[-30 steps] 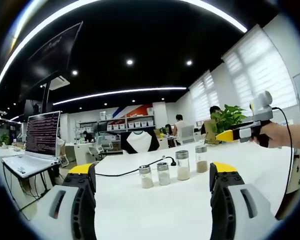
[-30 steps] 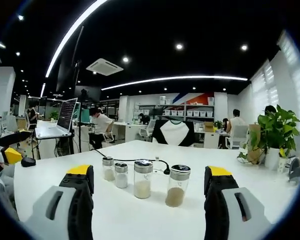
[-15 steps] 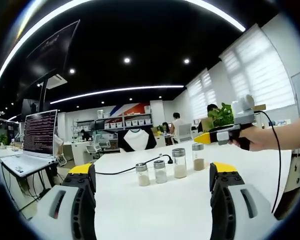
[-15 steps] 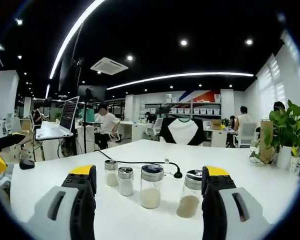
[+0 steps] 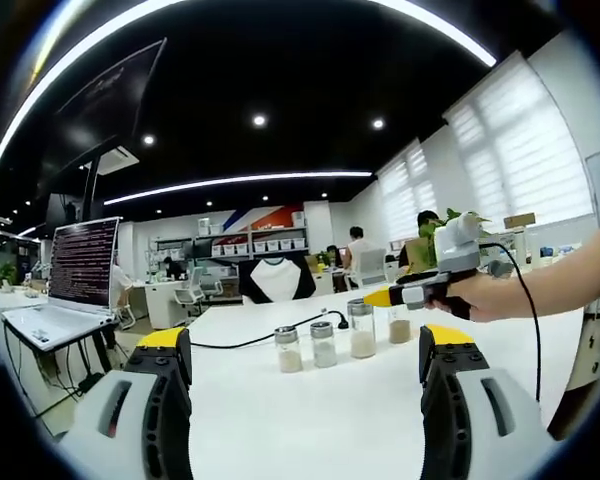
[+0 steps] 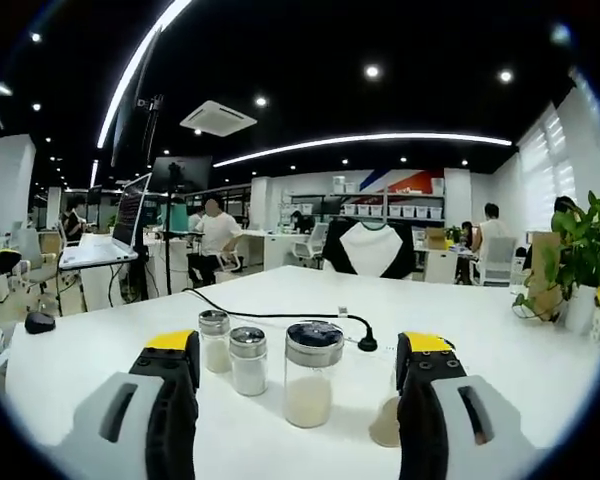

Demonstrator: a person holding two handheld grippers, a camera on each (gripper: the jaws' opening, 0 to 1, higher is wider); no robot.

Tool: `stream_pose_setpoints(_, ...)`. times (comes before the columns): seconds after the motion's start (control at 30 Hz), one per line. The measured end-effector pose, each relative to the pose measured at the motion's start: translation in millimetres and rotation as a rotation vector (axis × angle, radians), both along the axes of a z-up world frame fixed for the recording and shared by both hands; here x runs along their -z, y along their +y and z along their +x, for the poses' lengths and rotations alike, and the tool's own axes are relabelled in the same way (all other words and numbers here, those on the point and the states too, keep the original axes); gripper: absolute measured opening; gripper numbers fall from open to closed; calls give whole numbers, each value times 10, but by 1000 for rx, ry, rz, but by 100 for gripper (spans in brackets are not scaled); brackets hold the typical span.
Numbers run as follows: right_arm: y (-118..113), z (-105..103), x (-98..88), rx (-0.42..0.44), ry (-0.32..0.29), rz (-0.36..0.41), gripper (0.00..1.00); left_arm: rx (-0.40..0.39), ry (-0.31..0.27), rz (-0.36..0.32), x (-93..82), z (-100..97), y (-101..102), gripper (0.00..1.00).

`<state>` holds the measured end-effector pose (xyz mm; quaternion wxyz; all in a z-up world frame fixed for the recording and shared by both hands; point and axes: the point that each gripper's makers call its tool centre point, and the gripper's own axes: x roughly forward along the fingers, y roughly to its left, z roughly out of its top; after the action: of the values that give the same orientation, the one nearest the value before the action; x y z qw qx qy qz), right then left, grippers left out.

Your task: Rotate the seasoning bottle until the label or dispensing opening points toward the visible target arrow and the bottle remains upright within the marked orientation range

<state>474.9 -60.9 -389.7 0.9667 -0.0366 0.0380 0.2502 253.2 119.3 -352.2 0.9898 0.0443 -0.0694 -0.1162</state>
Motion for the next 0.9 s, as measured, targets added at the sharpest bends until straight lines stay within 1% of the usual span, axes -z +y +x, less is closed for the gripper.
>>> stream_pose_setpoints(0.1, 15, 44, 48, -1, -11, -29, 77, -5, -3, 3, -5, 16, 25, 100)
stream_pose_setpoints(0.23, 64, 66, 105, -9, 5, -26, 74, -11, -4, 1, -19, 19, 46, 100)
stream_pose_setpoints(0.3, 54, 91, 141, 2, 6, -15, 72, -12, -5, 0, -26, 17, 47, 100)
stream_pose_setpoints(0.4, 54, 101, 230, 23, 26, -12, 67, -8, -5, -1, -26, 17, 36, 100)
stream_pose_setpoints(0.47, 42, 121, 276, 38, 43, 9, 65, -4, -3, 5, 6, 34, 21, 100)
stream_pose_setpoints(0.53, 41, 153, 309, 48, 51, 15, 65, -2, 9, 7, 46, 46, 10, 100)
stream_pose_setpoints(0.57, 90, 162, 336, 23, 70, 23, 66, -2, 9, 7, 50, 47, 9, 100)
stream_pose_setpoints(0.6, 114, 172, 333, 9, 63, 17, 66, -2, 11, 5, 53, 47, 8, 100)
stream_pose_setpoints(0.67, 97, 219, 348, 27, 61, -11, 64, 0, 11, 4, 57, 42, 2, 100)
stream_pose_setpoints(0.73, 109, 361, 351, 29, 52, -29, 63, -1, 13, 9, 64, 42, 4, 100)
stream_pose_setpoints(0.8, 136, 433, 378, 19, 47, -56, 61, -6, 13, 16, 67, 50, 17, 100)
stream_pose_setpoints(0.83, 144, 469, 404, 28, 58, -64, 60, -7, 14, 15, 66, 56, 24, 100)
stream_pose_setpoints(0.87, 139, 466, 403, 34, 61, -55, 59, -6, 15, 12, 65, 60, 28, 100)
stream_pose_setpoints(0.9, 135, 483, 401, 44, 65, -31, 58, -7, 14, 10, 61, 64, 36, 100)
